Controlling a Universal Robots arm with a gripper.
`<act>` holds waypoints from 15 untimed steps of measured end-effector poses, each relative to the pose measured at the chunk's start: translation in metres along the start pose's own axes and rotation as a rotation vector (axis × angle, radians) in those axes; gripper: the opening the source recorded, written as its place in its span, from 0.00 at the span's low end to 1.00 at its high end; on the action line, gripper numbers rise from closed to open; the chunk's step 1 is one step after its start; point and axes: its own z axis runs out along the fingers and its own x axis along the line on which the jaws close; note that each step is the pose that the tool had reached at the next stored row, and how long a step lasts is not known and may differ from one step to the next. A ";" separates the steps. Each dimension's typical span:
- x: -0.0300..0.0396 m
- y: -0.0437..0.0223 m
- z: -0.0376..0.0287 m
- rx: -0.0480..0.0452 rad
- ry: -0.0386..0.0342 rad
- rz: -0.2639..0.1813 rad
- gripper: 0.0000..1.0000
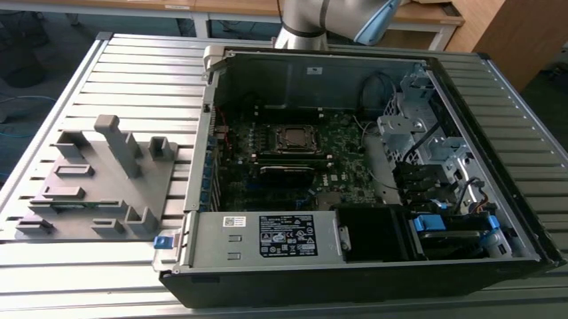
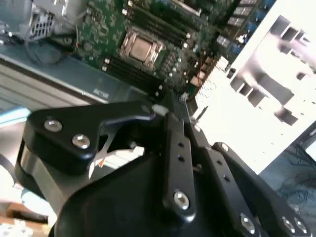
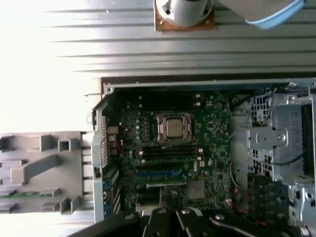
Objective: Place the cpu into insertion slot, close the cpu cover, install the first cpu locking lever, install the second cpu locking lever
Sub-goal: 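Install the second cpu locking lever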
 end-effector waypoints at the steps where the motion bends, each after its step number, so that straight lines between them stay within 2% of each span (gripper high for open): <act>1: 0.0000 0.0000 0.0002 0.0002 0.0000 0.000 0.10; 4: 0.0000 0.0000 0.0007 0.0002 0.0000 0.000 0.10; 5: 0.0003 -0.0001 0.0059 0.0002 0.0000 0.000 0.10; 6: 0.0003 -0.0001 0.0060 0.0002 0.0000 0.000 0.10; 8: 0.0006 -0.0002 0.0139 0.0003 0.0000 0.000 0.10; 15: 0.0007 -0.0002 0.0162 0.0003 0.0000 0.000 0.10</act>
